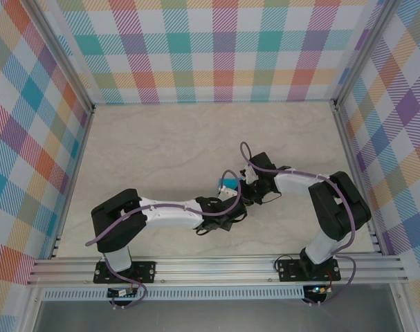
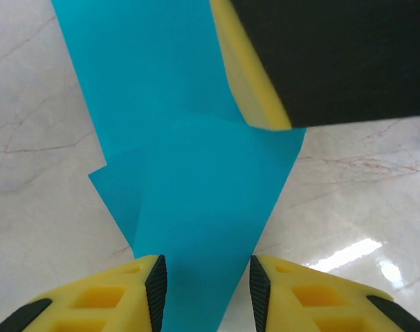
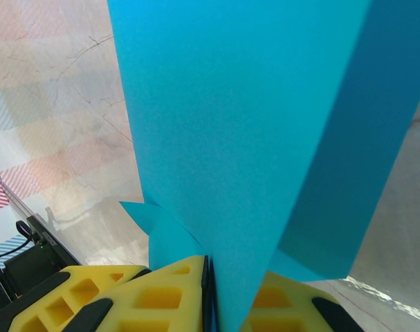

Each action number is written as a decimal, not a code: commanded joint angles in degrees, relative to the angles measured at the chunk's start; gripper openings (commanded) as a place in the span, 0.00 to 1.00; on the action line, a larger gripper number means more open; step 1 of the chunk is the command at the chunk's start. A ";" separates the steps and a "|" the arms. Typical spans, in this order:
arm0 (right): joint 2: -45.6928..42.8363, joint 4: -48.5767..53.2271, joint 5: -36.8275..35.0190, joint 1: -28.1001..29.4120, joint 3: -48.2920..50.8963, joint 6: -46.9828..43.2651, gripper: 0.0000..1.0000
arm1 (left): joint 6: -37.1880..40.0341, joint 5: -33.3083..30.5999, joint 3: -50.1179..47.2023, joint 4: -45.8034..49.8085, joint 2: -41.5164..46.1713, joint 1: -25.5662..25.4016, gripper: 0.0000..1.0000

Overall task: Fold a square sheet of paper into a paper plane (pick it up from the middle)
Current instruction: Fourth fold the wing at the center of the table.

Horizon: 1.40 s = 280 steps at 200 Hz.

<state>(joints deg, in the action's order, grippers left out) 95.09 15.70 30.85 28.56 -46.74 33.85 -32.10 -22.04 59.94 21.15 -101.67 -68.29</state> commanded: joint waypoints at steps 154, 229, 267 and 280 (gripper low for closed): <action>-1.39 -1.71 2.02 0.27 -1.51 3.46 0.09 | -5.45 -14.13 2.05 4.64 -2.39 -5.84 0.30; -1.36 -1.51 2.50 0.27 -2.21 3.78 0.08 | 2.72 -7.40 -6.73 -8.11 5.64 -2.63 0.43; -1.40 -1.26 2.63 0.27 -2.39 4.12 0.08 | 7.14 -6.50 -8.57 -9.81 7.06 -1.06 0.45; -1.53 -1.16 2.47 0.27 -2.54 4.21 0.08 | 8.13 -6.37 -9.19 -10.26 8.06 -0.57 0.46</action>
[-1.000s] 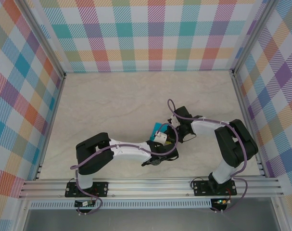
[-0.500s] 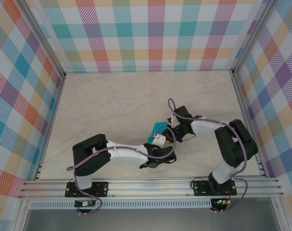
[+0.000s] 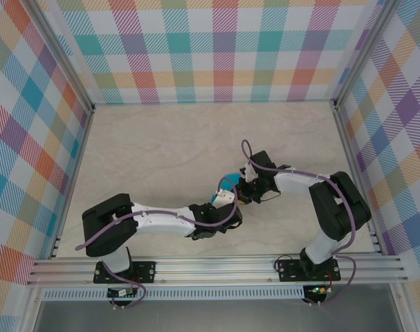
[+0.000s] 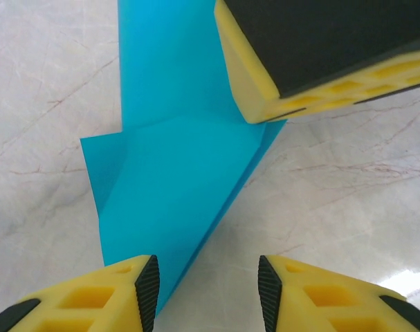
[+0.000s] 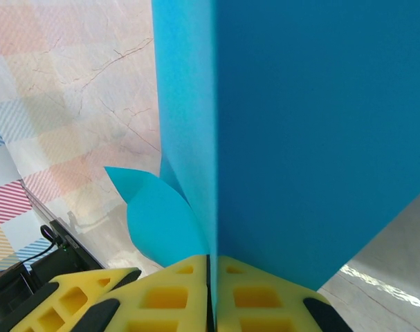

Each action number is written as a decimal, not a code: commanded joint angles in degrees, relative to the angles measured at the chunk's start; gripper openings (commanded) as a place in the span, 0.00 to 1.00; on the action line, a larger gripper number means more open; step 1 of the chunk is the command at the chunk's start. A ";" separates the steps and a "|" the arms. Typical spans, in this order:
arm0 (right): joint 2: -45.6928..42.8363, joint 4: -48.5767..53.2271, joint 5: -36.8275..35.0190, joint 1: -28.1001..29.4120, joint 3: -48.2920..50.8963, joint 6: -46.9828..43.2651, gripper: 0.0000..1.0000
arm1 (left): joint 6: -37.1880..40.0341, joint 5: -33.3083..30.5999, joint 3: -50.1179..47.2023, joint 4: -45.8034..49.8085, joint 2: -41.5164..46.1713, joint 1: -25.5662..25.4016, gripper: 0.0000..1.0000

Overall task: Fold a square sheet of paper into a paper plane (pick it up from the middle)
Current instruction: Fourth fold the wing at the center of the table.

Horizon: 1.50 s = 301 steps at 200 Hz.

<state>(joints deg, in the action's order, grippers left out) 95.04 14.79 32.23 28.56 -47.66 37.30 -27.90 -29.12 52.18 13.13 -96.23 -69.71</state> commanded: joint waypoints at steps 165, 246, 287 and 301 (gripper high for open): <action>-6.54 3.67 1.52 0.27 2.52 -1.01 0.12 | 1.19 10.69 -13.12 -6.30 25.65 6.52 0.48; -4.00 -4.57 0.07 0.27 1.51 4.39 0.41 | -0.08 11.65 -10.28 -6.29 17.33 7.51 0.47; -0.62 -6.44 0.23 0.27 0.06 5.83 0.34 | 3.39 13.60 -8.09 -5.96 13.10 8.27 0.49; -0.39 -6.14 -0.16 0.27 -0.31 5.94 0.27 | 4.56 14.58 -6.96 -5.50 11.62 8.19 0.50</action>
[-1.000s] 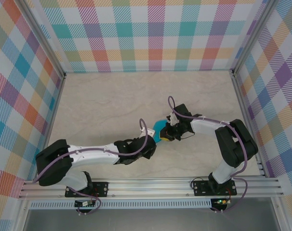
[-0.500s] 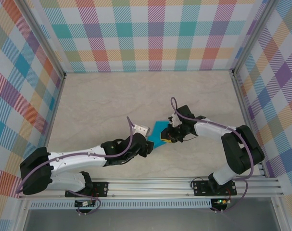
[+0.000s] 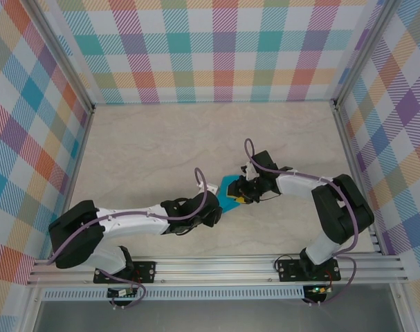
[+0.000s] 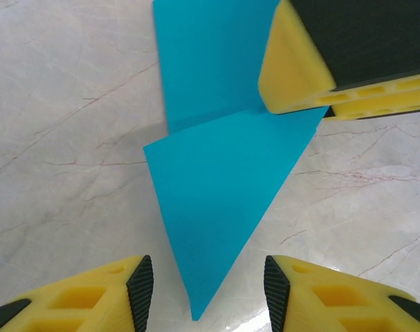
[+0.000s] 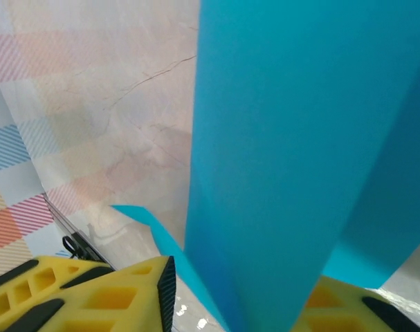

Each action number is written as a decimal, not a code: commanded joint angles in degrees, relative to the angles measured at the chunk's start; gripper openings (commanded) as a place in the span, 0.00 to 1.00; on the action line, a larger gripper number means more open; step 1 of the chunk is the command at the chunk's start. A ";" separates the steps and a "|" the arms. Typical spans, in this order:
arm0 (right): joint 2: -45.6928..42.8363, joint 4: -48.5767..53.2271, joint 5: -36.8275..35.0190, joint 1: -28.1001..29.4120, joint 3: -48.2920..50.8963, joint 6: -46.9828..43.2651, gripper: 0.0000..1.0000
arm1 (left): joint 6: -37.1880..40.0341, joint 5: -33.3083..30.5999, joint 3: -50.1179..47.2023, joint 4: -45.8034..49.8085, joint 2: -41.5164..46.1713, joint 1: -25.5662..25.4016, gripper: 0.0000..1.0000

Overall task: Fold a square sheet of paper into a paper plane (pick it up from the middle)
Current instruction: Fourth fold the wing at the center of the table.

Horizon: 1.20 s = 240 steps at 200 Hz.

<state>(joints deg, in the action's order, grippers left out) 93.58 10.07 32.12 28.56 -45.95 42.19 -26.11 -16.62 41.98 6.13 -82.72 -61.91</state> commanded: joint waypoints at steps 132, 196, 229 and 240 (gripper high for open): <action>1.08 1.16 -0.03 0.29 -3.62 0.43 0.13 | 4.88 -5.16 10.31 6.61 -13.53 -2.66 0.47; 1.33 1.36 -0.23 0.27 -3.53 0.34 0.13 | 2.78 -8.88 10.60 7.13 -13.86 -4.09 0.31; 1.30 1.44 -0.26 0.27 -3.62 0.43 0.14 | 0.91 -10.83 10.84 8.13 -14.28 -4.88 0.30; 1.34 1.42 -0.19 0.27 -3.70 0.51 0.15 | 0.41 -11.27 10.84 8.33 -14.42 -5.13 0.29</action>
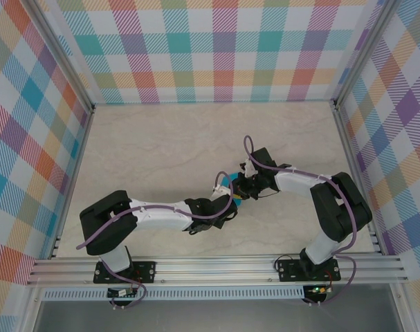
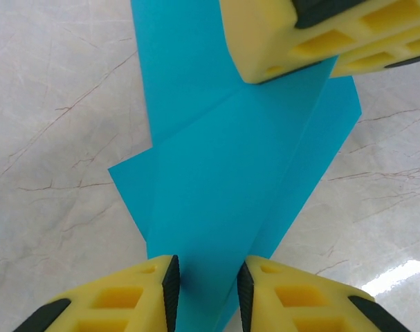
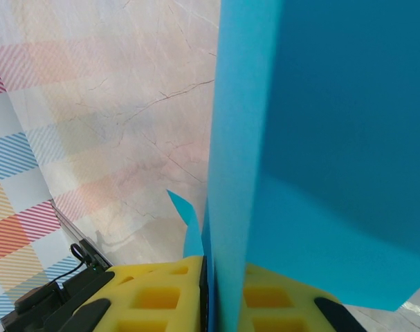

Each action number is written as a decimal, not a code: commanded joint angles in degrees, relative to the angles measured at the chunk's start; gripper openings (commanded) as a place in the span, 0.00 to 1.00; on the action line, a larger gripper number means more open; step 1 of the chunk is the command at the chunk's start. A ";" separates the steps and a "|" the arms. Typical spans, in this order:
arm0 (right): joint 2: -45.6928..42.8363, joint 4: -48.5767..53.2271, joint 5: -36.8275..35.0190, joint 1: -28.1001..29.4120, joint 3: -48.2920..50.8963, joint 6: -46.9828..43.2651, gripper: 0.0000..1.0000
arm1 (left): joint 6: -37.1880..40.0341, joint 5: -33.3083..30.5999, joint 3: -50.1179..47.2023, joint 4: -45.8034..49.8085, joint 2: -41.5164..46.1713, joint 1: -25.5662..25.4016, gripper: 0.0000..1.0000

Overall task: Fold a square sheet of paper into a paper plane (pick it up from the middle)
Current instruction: Fourth fold the wing at the center of the table.

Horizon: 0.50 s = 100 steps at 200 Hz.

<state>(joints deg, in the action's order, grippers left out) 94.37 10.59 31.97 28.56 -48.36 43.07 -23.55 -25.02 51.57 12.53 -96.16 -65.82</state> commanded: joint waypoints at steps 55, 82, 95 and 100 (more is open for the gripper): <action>0.44 1.09 -0.10 0.32 -1.56 -0.28 0.16 | -2.38 -1.93 1.86 1.47 -2.63 -1.57 0.15; 0.46 1.29 -0.43 0.27 -1.56 -0.36 0.16 | -2.50 -1.88 1.61 1.31 -2.28 -1.59 0.14; 0.55 1.22 -0.38 0.29 -1.52 -0.38 0.16 | -2.81 -1.84 1.34 1.05 -1.83 -1.55 0.14; 0.48 1.13 -0.25 0.27 -1.41 -0.45 0.16 | -2.90 -1.74 1.18 0.88 -1.66 -1.59 0.14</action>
<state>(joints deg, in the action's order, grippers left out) 94.37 10.81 31.94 28.56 -48.56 43.05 -25.56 -26.22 51.72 13.26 -98.21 -66.37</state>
